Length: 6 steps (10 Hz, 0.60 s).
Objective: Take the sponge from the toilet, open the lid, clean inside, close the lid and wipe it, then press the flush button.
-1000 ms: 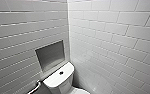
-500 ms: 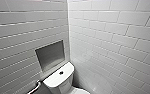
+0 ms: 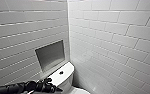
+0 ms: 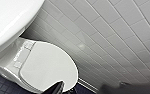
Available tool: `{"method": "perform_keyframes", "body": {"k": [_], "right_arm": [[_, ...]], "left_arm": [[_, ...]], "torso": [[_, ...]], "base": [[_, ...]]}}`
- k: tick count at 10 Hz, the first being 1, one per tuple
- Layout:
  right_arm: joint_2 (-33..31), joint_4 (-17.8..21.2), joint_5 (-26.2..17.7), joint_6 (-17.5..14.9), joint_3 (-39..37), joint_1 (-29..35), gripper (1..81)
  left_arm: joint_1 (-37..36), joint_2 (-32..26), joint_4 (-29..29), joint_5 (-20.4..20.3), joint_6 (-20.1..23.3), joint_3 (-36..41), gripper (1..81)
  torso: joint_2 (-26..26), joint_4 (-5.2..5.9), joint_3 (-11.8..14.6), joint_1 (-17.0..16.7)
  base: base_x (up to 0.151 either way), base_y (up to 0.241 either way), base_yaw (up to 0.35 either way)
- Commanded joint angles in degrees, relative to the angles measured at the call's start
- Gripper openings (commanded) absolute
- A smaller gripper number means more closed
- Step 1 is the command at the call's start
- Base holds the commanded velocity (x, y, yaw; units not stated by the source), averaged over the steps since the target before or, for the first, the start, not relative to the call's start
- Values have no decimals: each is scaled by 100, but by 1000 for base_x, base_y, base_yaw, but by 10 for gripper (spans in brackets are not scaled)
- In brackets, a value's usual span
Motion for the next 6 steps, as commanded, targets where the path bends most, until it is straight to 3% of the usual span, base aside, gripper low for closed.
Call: {"method": "perform_keyframes", "body": {"k": [1,5,6], "right_arm": [[-103,-28,-332,2,84,42,10],[-77,-19,-332,10,76,42,10],[-77,-19,-332,10,76,42,10]], "left_arm": [[-1328,363,-279,772,-487,-793,811],[-1943,1014,-226,1062,-883,-1814,811],[-2066,1163,-209,1071,-954,-2032,10]], "torso": [[0,0,0,0],[5,0,-6,0],[7,0,-6,2]], "base": [[0,0,0],[0,0,0],[0,0,0]]}}
